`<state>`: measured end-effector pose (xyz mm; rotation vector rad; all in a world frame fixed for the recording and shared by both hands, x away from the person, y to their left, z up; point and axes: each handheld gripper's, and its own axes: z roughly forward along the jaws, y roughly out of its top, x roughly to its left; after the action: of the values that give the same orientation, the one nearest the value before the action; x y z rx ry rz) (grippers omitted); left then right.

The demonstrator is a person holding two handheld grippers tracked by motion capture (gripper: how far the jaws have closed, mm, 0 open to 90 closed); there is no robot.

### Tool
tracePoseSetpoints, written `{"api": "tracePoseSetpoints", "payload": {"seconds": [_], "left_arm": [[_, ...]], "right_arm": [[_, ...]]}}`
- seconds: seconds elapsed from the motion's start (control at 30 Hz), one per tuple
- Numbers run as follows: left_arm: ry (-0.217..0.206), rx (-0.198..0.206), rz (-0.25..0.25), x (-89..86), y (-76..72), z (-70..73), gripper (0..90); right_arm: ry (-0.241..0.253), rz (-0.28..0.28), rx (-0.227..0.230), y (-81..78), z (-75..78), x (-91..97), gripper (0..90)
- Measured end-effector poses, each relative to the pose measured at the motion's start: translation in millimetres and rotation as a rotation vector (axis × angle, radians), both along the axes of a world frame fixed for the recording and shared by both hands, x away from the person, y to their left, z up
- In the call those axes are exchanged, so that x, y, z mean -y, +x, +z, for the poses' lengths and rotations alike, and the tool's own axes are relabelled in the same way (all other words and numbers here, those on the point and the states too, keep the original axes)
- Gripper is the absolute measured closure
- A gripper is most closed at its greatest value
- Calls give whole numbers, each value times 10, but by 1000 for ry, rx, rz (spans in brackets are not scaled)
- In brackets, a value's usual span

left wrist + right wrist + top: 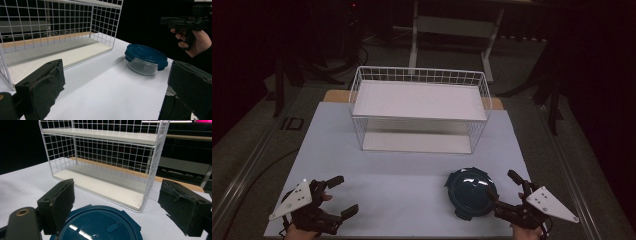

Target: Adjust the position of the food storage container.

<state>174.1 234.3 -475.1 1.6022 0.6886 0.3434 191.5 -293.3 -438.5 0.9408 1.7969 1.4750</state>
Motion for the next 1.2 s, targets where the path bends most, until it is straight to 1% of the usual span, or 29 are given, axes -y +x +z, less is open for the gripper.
{"api": "tracePoseSetpoints", "payload": {"seconds": [0.17,0.2,0.3,0.43,0.53,0.67,0.73,0.77,0.8,0.83,0.9,0.97,1.07,1.1,1.13,1.2], "left_arm": [[3,3,-1,-4,-7,3,11],[3,3,0,-4,-6,3,10],[-2,1,-2,-5,-3,0,10],[-4,1,0,-8,-2,2,10],[-4,2,1,-11,-2,2,10],[-4,4,3,-16,-4,3,10],[-6,5,3,-20,-6,4,11],[-6,5,4,-21,-5,4,10],[-6,4,4,-22,-4,3,11],[-5,4,3,-22,-5,3,10],[-4,4,3,-23,-6,4,10],[-5,3,3,-23,-4,4,10],[-1,1,1,-20,-7,1,10],[0,2,1,-21,-10,3,10],[2,4,0,-23,-12,5,10],[0,7,-1,-24,-14,7,10]], "right_arm": [[-1,8,4,-16,26,-17,132],[-4,19,5,-32,56,-38,132],[-12,26,9,-50,84,-72,132],[-2,46,-3,-66,142,-115,131],[10,58,-3,-66,209,-134,128],[11,83,-36,-18,297,-130,128],[10,85,-44,-3,312,-121,128],[-4,68,-57,39,329,-113,128],[-4,59,-71,59,335,-110,128],[2,63,-83,81,339,-103,128],[17,71,-91,109,342,-84,128],[17,81,-98,129,347,-72,129],[-6,85,-120,140,351,-58,154],[-13,79,-127,139,350,-50,175],[-11,83,-132,135,347,-35,211],[-11,82,-139,127,339,-7,253]]}}
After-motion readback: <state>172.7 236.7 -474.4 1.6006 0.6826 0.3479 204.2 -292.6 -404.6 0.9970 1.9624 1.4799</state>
